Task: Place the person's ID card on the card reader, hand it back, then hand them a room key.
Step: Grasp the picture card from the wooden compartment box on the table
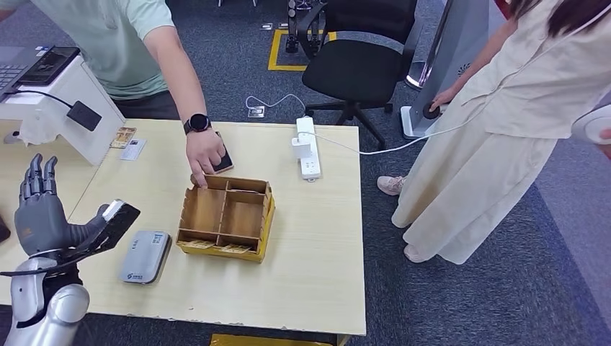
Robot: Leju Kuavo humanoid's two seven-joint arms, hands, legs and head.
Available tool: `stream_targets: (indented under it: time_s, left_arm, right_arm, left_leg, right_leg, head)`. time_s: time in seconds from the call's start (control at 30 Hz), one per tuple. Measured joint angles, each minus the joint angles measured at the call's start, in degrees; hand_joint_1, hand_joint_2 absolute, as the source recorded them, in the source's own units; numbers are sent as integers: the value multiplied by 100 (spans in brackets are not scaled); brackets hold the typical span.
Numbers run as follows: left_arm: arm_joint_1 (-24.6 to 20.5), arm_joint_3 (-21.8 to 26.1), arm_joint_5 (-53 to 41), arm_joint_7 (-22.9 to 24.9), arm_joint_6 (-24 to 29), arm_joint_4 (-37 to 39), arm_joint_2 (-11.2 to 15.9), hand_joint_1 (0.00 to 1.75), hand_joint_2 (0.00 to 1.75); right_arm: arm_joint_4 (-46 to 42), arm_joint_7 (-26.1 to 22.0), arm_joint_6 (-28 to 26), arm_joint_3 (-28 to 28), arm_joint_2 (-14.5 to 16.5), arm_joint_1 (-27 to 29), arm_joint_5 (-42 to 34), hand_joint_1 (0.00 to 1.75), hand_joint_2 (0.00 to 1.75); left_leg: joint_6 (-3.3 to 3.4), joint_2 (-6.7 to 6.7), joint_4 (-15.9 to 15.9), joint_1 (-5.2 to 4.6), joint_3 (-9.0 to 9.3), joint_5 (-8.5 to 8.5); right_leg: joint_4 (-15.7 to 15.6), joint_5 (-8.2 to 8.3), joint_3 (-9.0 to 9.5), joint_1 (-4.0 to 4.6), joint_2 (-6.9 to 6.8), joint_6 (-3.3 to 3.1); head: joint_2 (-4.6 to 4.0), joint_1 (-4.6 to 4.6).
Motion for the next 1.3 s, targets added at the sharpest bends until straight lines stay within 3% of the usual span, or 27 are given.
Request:
stream_targets:
  time_s: [0.33, 0.73, 1.3]
  left_arm:
    - [799, -55, -956, -197, -194, -610, 148, 0, 175]
    - [908, -296, -1088, -196, -289, -677, 233, 0, 175]
    - [1338, -662, -696, -364, -1057, -1052, 833, 0, 175]
  right_arm:
    - [0, -32, 6, 0, -17, 5, -4, 0, 0]
    - [0, -39, 6, 0, -17, -7, -3, 0, 0]
    - [0, -116, 26, -3, -36, -5, -73, 0, 0]
  left_leg:
    - [1, -2, 0, 0, 0, -1]
    - [1, -2, 0, 0, 1, -1]
    - [1, -2, -1, 0, 1, -1]
  right_leg:
    - [-1, -2, 0, 0, -3, 1]
    - [-1, -2, 0, 0, -5, 0]
    - [-1, -2, 0, 0, -5, 0]
  head:
    - [0, 0]
    - [0, -1]
    - [1, 1]
